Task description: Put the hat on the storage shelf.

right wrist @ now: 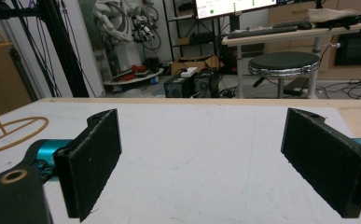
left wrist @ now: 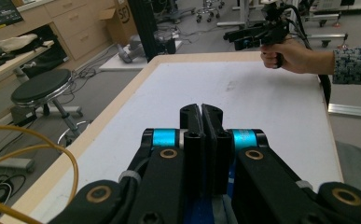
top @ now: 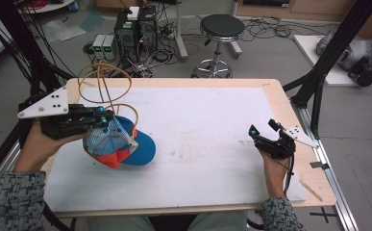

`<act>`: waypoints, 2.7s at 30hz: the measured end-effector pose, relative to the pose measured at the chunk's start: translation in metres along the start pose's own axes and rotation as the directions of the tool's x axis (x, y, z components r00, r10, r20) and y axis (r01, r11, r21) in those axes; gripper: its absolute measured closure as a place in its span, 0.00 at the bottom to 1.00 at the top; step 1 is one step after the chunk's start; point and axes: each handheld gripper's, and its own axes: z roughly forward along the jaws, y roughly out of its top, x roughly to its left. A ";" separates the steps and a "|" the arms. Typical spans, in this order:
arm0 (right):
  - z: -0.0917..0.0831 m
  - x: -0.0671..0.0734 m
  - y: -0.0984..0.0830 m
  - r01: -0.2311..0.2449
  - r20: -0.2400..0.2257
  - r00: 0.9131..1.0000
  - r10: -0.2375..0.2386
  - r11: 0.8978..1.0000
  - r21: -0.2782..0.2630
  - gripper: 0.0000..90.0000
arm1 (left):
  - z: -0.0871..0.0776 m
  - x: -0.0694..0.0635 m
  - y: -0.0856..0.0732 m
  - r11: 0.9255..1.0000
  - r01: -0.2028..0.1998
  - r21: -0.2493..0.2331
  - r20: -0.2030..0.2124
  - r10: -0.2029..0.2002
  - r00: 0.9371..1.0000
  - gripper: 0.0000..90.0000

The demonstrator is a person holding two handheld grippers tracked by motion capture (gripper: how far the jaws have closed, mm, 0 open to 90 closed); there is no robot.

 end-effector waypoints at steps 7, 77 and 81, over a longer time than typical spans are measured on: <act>0.000 -0.002 0.000 -0.008 -0.001 1.000 0.008 1.000 -0.002 0.13 | 0.004 0.010 0.021 1.000 -0.016 -0.003 0.038 0.016 0.999 0.97; 0.005 -0.007 -0.003 -0.041 -0.041 0.998 0.042 0.998 0.039 0.13 | -0.019 0.156 0.034 0.999 0.036 0.025 -0.151 -0.031 0.988 0.97; 0.005 -0.007 -0.004 -0.032 -0.041 0.999 0.033 0.999 0.040 0.13 | -0.024 0.160 0.020 0.998 0.060 0.030 -0.162 -0.054 0.985 0.97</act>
